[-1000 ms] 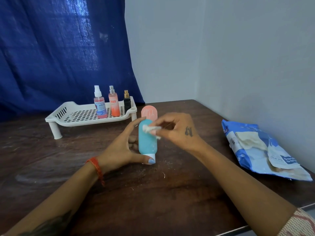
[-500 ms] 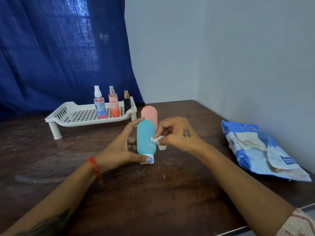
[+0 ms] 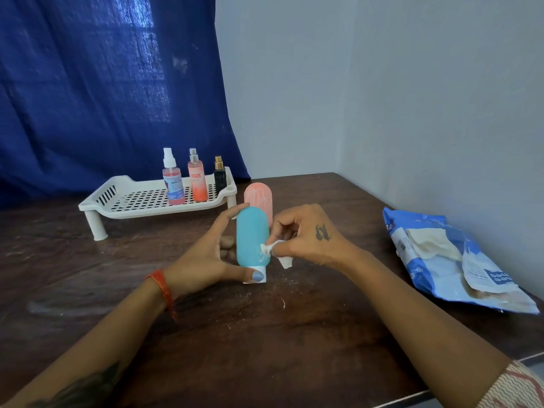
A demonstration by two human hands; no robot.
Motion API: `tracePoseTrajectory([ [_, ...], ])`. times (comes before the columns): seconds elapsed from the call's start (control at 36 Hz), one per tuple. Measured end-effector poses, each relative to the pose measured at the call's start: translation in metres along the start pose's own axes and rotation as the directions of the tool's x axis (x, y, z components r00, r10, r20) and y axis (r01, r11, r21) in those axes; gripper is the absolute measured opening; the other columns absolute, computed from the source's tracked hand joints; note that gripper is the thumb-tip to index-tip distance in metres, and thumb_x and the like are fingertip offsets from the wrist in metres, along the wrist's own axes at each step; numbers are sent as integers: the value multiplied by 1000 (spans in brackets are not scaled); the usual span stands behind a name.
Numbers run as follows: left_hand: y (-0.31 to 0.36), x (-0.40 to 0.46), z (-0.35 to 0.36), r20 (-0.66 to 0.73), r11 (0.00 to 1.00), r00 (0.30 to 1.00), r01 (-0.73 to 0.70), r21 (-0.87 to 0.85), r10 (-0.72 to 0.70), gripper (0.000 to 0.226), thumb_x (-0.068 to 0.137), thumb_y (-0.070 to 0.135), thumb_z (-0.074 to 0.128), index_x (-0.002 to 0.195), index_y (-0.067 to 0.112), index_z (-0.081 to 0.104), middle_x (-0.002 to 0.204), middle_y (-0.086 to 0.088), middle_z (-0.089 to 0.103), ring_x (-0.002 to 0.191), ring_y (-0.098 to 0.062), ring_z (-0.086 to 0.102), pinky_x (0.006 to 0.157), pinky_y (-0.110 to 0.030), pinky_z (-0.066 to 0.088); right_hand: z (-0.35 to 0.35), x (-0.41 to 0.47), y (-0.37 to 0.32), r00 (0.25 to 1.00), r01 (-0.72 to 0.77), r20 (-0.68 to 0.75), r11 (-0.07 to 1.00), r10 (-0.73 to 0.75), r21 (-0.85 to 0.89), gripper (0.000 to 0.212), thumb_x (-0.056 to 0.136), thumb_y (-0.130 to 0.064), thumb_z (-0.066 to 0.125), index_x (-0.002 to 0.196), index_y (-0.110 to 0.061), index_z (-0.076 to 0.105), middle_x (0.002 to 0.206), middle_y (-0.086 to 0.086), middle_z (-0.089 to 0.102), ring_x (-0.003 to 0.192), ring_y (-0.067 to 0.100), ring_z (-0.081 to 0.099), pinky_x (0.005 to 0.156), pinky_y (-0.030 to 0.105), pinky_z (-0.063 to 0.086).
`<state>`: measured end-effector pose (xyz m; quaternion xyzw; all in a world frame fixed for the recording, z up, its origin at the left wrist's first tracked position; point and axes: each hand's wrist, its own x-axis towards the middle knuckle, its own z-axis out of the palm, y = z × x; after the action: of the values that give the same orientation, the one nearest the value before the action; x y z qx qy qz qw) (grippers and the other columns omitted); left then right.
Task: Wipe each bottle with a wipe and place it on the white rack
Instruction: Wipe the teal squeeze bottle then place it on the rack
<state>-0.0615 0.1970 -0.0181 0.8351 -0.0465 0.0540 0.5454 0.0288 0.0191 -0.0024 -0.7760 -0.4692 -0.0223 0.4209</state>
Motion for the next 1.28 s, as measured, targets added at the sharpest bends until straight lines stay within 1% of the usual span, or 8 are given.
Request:
tracePoseTrajectory([
  [0.22, -1, 0, 0, -10, 1000, 1000, 6, -12, -6, 103, 56, 13, 85, 126, 57, 23, 111, -3, 68, 96, -18, 69, 83, -30, 56, 4, 2, 4, 987, 35, -154, 999, -37, -14, 9, 77, -24, 75, 81, -19, 69, 77, -8, 67, 67, 6, 61, 63, 15, 53],
  [0.33, -1, 0, 0, -12, 1000, 1000, 5, -17, -5, 104, 53, 14, 85, 127, 56, 24, 107, -4, 70, 95, -21, 69, 86, -35, 56, 1, 0, 0, 997, 44, -58, 999, -43, 17, 8, 76, -17, 75, 81, -14, 69, 77, -4, 68, 68, 9, 62, 64, 19, 54],
  [0.44, -1, 0, 0, -9, 1000, 1000, 4, 2, -4, 104, 56, 11, 86, 125, 58, 24, 108, -6, 70, 95, -21, 69, 86, -35, 56, 0, 0, 0, 999, -2, 32, 1000, 2, 3, 8, 73, -13, 76, 77, -9, 70, 74, -2, 68, 66, 7, 61, 62, 15, 50],
  [0.67, -2, -1, -1, -14, 1000, 1000, 5, 2, -4, 110, 54, 14, 90, 132, 52, 22, 110, -5, 70, 96, -20, 69, 86, -34, 56, 2, 1, 3, 993, 12, -117, 1000, -14, -16, 8, 75, -17, 76, 76, -14, 69, 73, -2, 68, 63, 8, 61, 61, 17, 52],
  [0.92, 3, -1, 1, -18, 1000, 1000, 18, 13, -18, 107, 56, 13, 84, 133, 52, 20, 110, -7, 68, 95, -20, 69, 85, -32, 56, 1, -1, -3, 998, -32, 47, 999, 32, 9, 8, 72, -12, 76, 70, -12, 68, 69, -3, 66, 63, 8, 59, 60, 16, 49],
  [1.0, 3, -1, 1, -19, 1000, 1000, 19, 14, -19, 108, 54, 16, 84, 134, 51, 20, 111, -7, 67, 95, -18, 69, 83, -29, 56, 2, -1, 0, 999, -39, 28, 999, 40, -19, 9, 72, -13, 76, 69, -14, 67, 69, -4, 65, 64, 7, 59, 59, 14, 46],
  [1.14, 2, -2, 1, -19, 1000, 1000, 23, 11, -23, 110, 52, 19, 84, 136, 49, 19, 110, -3, 68, 96, -17, 69, 85, -30, 56, 3, 0, 1, 997, -12, -75, 1000, 10, -23, 7, 73, -15, 76, 75, -12, 70, 71, -3, 68, 64, 10, 61, 61, 17, 53],
  [1.28, 2, -1, 1, -20, 999, 999, 28, 23, -28, 109, 54, 18, 85, 134, 52, 20, 110, -5, 68, 97, -20, 68, 86, -33, 56, 0, -1, -4, 1000, -8, 8, 999, 8, 44, 5, 73, -11, 76, 75, -11, 71, 72, -3, 68, 64, 7, 61, 61, 15, 51],
])
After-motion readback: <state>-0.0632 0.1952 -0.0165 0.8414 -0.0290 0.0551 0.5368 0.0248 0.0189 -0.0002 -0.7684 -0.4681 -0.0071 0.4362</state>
